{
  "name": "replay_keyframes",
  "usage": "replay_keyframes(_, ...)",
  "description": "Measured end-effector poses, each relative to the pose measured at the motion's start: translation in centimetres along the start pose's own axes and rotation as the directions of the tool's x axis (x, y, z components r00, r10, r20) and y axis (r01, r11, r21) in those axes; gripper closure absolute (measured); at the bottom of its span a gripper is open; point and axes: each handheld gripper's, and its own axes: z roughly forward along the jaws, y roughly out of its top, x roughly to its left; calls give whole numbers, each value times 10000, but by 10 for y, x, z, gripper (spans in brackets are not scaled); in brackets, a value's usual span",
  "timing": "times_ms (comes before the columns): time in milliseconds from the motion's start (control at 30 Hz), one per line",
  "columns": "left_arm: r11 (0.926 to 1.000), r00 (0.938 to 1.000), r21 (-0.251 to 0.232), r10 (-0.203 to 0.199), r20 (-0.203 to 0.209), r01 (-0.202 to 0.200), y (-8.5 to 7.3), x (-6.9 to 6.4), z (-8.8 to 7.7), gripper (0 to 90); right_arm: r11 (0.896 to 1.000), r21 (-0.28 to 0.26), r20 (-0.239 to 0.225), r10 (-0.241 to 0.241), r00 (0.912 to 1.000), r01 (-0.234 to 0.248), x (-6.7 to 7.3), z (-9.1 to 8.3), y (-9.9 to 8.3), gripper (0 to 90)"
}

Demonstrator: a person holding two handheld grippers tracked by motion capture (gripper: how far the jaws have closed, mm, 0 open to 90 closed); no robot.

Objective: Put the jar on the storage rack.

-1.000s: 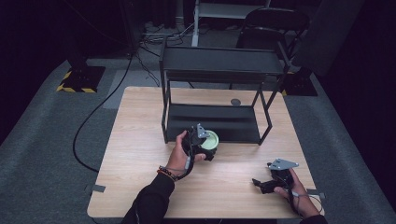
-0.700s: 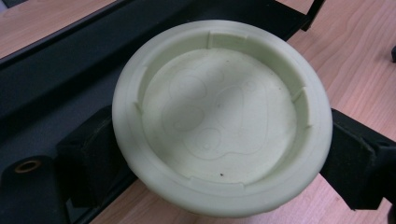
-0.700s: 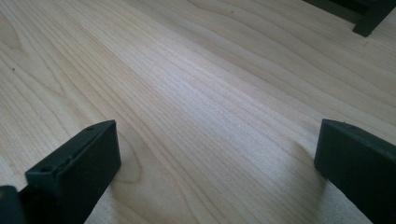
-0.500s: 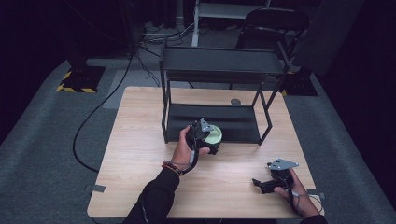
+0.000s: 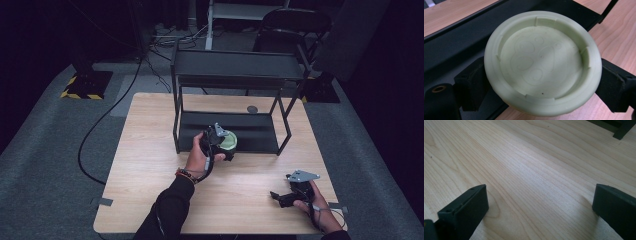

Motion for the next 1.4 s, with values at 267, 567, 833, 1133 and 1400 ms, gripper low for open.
replay_keyframes(267, 9997, 9997, 35, -229, -91, 229, 0, 6, 5, 105, 10000, 1, -1, 5, 10000, -5, 0, 0, 0, 3)
replay_keyframes(567, 9995, 9994, -12, -328, -91, 328, 6, 8, 11, 105, 10000, 2, -2, 5, 10000, -5, 0, 0, 0, 2)
replay_keyframes(833, 9997, 9996, -40, -262, -120, 261, 14, 14, 15, 105, 10000, -1, -6, 9, 10000, -9, 0, 0, 0, 2)
replay_keyframes(1133, 9998, 9995, -43, -214, -226, 213, 25, 19, 22, 104, 10000, -12, -19, -3, 10000, 3, 0, 0, 0, 3)
replay_keyframes(1400, 9995, 9994, 248, -173, -291, 180, 24, 17, 35, 106, 10000, -12, -39, -23, 10000, 23, 0, 0, 0, 3)
